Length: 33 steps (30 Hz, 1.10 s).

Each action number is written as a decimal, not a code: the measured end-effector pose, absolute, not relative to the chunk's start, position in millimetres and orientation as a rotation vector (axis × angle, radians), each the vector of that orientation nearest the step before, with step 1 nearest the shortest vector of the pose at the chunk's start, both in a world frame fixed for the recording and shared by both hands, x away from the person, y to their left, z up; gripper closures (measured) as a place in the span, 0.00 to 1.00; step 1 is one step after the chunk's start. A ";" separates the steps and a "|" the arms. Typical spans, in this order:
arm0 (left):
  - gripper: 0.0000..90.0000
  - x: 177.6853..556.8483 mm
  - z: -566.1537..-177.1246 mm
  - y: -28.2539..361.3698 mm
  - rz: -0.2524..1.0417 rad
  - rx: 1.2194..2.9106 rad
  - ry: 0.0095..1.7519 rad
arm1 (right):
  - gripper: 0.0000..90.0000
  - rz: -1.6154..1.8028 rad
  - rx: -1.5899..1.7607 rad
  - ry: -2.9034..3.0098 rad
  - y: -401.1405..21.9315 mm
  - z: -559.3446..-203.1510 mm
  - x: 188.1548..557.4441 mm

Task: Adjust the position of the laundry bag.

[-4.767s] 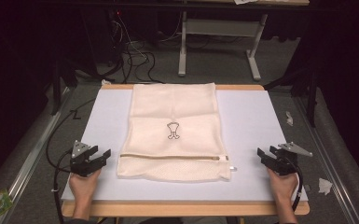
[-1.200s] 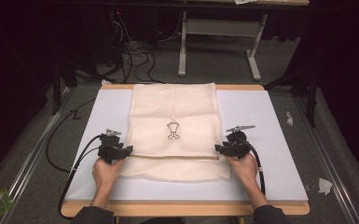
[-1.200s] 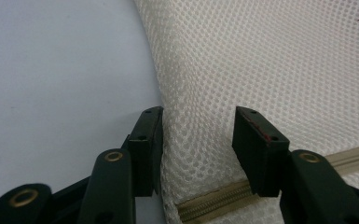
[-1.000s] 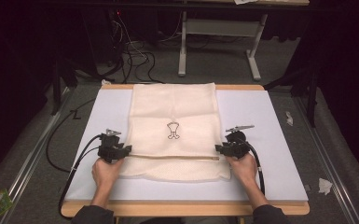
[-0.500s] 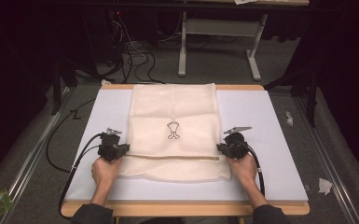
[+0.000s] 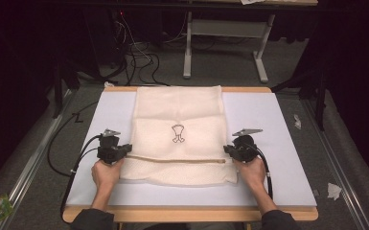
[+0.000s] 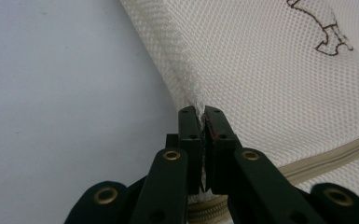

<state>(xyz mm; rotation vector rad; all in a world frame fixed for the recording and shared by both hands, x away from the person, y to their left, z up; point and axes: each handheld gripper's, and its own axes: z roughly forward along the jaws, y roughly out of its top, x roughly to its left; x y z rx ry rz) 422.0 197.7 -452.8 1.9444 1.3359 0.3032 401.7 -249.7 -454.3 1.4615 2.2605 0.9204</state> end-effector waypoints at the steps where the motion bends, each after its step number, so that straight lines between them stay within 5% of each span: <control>1: 0.97 422.0 -452.8 197.7 0.303 1.944 1.336 | 0.98 0.920 1.461 2.261 -249.7 -454.3 401.7; 33: 0.97 419.0 -437.8 192.7 0.344 1.923 1.262 | 0.98 0.983 1.457 2.222 -257.7 -443.3 400.3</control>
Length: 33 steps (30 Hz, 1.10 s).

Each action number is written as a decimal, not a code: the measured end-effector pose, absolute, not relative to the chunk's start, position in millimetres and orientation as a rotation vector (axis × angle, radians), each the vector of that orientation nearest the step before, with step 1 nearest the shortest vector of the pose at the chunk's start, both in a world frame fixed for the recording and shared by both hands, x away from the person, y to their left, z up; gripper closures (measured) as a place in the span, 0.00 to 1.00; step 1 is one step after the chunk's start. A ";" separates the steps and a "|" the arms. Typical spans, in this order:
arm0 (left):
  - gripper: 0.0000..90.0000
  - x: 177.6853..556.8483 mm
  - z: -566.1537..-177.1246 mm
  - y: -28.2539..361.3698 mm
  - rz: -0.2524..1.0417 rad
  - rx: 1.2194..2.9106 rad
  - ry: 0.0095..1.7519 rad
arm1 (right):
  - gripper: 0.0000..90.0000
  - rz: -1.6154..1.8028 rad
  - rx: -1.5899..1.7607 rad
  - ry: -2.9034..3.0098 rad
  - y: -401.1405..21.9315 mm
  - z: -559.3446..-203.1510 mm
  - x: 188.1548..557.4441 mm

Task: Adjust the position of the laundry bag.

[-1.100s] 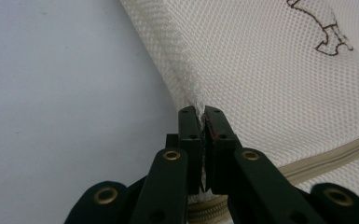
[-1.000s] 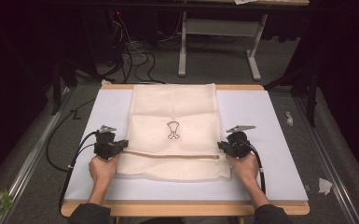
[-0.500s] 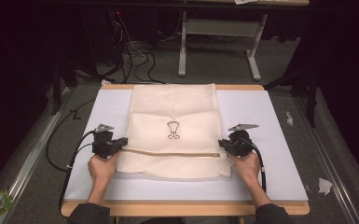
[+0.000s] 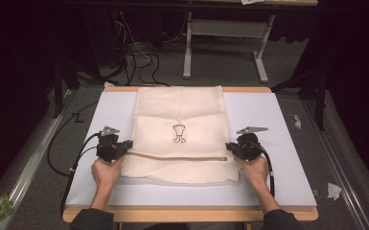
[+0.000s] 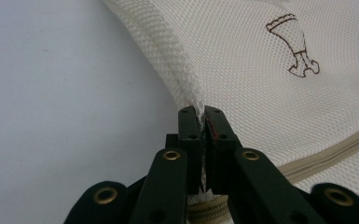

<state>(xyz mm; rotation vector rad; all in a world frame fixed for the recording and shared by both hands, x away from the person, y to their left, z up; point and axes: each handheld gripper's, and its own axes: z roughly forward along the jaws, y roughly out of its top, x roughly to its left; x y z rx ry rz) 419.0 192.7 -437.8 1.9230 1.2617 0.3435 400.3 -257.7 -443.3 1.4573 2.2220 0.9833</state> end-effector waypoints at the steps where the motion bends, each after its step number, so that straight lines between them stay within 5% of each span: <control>1: 0.97 418.9 -436.5 192.2 0.345 1.922 1.257 | 0.98 0.985 1.460 2.222 -258.2 -442.9 399.9; 33: 0.97 420.1 -429.8 165.7 0.325 1.928 1.207 | 0.98 0.992 1.485 2.182 -289.0 -436.5 390.1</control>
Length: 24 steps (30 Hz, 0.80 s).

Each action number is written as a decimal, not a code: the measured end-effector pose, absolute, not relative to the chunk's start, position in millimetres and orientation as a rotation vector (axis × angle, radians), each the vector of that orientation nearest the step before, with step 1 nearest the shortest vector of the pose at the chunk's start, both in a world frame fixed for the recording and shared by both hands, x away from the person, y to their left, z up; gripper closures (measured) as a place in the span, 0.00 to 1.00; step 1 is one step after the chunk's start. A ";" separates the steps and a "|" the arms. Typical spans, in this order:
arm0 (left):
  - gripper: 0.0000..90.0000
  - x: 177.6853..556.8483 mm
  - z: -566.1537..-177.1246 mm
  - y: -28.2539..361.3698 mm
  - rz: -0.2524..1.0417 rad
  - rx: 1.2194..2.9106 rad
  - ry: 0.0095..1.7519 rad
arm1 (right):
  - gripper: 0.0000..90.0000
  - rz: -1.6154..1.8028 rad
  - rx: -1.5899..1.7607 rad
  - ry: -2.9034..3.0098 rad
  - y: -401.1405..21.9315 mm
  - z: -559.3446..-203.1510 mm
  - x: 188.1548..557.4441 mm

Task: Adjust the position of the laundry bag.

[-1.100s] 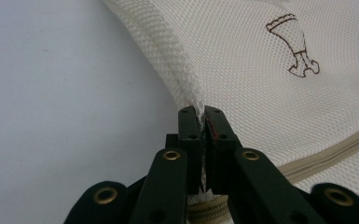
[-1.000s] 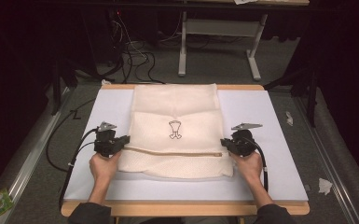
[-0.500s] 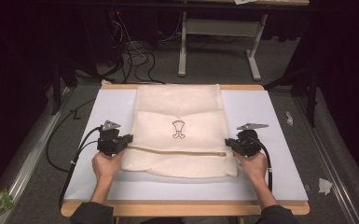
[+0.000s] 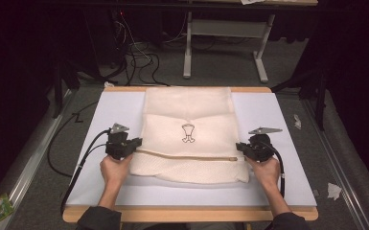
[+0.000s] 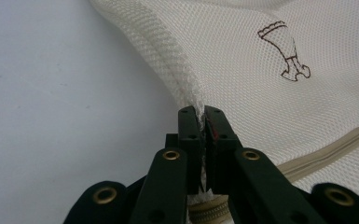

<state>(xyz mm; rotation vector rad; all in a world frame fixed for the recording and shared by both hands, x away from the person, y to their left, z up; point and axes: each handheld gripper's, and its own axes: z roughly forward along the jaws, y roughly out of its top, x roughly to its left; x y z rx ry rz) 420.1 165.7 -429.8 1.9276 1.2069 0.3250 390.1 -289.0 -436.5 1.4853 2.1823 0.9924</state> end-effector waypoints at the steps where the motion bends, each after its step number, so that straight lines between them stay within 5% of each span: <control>1: 0.97 420.4 -428.8 163.6 0.324 1.930 1.203 | 0.98 0.994 1.494 2.181 -290.4 -436.6 389.9; 24: 0.96 423.2 -428.4 131.3 0.323 1.963 1.158 | 0.97 0.968 1.522 2.140 -318.2 -434.7 381.0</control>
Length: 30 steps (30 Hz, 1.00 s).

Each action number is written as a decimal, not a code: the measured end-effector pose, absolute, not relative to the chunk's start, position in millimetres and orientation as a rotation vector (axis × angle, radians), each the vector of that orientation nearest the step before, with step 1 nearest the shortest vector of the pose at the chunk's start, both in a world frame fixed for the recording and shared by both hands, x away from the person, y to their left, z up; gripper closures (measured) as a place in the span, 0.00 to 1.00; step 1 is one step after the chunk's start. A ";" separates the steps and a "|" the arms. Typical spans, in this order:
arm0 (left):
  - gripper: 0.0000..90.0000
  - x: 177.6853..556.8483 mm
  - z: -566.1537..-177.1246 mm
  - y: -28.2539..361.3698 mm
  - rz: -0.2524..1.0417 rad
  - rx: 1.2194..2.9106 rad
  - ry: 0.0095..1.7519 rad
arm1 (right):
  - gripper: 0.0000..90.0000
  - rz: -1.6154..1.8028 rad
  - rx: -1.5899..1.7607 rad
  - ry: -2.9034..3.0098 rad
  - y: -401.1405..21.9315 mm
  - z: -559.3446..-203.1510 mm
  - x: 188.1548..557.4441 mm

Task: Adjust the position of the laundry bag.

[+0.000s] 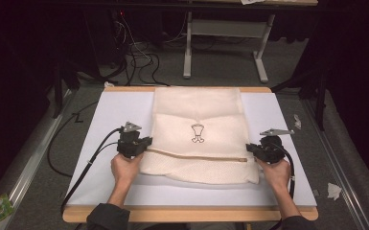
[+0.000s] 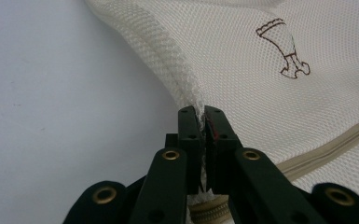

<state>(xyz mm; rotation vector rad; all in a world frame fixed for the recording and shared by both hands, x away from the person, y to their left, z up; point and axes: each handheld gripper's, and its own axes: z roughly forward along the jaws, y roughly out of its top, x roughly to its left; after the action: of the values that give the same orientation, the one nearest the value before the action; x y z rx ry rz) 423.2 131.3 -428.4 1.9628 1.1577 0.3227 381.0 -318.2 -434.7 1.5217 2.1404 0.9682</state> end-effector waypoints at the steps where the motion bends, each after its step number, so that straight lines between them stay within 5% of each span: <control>1: 0.96 423.2 -428.4 131.3 0.323 1.963 1.158 | 0.97 0.968 1.522 2.140 -318.2 -434.7 381.0; 30: 0.93 419.9 -453.8 122.2 0.367 2.051 1.177 | 0.95 0.914 1.534 2.156 -322.3 -450.5 379.6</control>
<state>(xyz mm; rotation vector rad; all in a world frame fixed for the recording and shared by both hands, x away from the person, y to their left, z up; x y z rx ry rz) 419.9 122.2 -453.8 2.0514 1.1773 0.3674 379.6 -322.3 -450.5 1.5344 2.1557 0.9143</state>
